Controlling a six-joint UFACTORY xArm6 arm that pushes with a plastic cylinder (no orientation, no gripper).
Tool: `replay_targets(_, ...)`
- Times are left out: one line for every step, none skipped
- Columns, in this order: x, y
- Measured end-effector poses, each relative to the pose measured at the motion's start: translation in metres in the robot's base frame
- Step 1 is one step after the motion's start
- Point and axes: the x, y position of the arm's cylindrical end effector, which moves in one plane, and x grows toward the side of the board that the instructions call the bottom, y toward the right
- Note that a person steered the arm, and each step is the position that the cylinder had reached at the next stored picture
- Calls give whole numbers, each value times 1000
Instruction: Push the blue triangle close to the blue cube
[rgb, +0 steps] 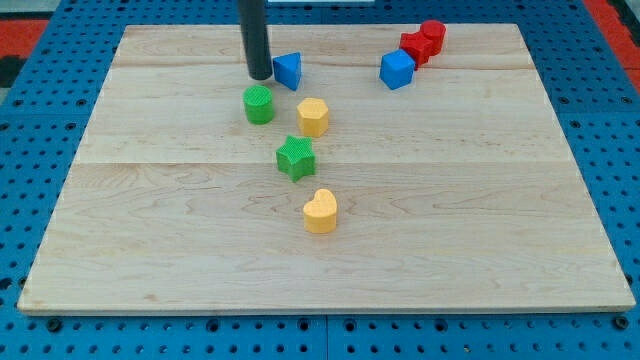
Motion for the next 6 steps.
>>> replay_targets(-28,49)
replay_targets(-27,44)
replay_targets(-16,10)
replay_targets(-6,45)
replay_targets(-8,104)
replay_targets(-7,136)
